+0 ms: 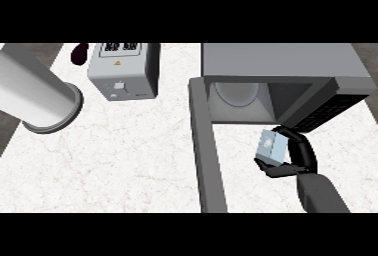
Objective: Pick up the milk, place it into the microwave and close the microwave
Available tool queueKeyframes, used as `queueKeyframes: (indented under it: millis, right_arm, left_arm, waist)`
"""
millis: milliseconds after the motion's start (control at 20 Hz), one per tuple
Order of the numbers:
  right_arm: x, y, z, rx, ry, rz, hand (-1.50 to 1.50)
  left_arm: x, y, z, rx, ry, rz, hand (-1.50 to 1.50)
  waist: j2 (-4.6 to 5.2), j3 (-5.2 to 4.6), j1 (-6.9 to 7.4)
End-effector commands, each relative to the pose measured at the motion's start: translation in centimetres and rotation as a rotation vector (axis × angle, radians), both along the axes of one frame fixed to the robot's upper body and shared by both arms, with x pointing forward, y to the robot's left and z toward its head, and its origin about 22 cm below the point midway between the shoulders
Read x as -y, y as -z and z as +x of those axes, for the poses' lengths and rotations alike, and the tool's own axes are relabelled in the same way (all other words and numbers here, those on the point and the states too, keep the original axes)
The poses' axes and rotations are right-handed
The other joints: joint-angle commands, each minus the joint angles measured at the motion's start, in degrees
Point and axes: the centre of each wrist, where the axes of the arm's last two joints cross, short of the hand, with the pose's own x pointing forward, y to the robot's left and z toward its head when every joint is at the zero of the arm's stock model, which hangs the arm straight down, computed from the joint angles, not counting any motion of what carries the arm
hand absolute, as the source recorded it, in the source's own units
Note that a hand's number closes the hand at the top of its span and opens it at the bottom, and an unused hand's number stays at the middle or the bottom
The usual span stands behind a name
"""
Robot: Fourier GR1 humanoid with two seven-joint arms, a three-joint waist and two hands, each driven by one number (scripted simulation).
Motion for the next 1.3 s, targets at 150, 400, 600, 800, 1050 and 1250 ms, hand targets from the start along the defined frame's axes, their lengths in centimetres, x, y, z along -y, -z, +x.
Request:
queueKeyframes:
  millis: [150,400,600,800,1050,1250]
  right_arm:
    - [-4.4,-3.4,1.4,0.076,-0.056,0.009,1.50]
    - [-4.8,-6.6,2.8,0.066,-0.021,-0.031,1.50]
    - [-7.7,-10.5,6.0,0.065,-0.002,-0.023,1.50]
    - [-9.2,-10.7,8.7,0.079,0.040,-0.096,1.50]
    - [-10.7,-12.7,11.3,0.080,0.067,-0.266,1.50]
    - [-11.3,-13.4,12.8,0.070,0.103,-0.337,1.50]
  left_arm:
    - [-1.0,-1.9,-0.4,0.033,0.001,0.000,-1.50]
    - [-0.3,-1.0,-0.6,0.037,0.006,-0.019,-1.50]
    - [-0.5,0.2,-0.6,0.018,-0.001,-0.016,-1.50]
    - [-0.6,-0.8,-1.1,0.040,0.009,-0.012,-1.50]
    - [-1.0,-0.7,-0.4,0.020,0.023,-0.001,-1.50]
    - [-1.5,-0.2,-0.9,0.034,0.008,0.001,-1.50]
  waist:
    - [-0.18,-0.06,-0.63]
    - [-0.03,-0.03,-0.41]
    - [-0.01,-0.05,-0.18]
    - [0.26,0.01,0.55]
    - [0.52,0.01,1.10]
    - [0.59,0.01,1.52]
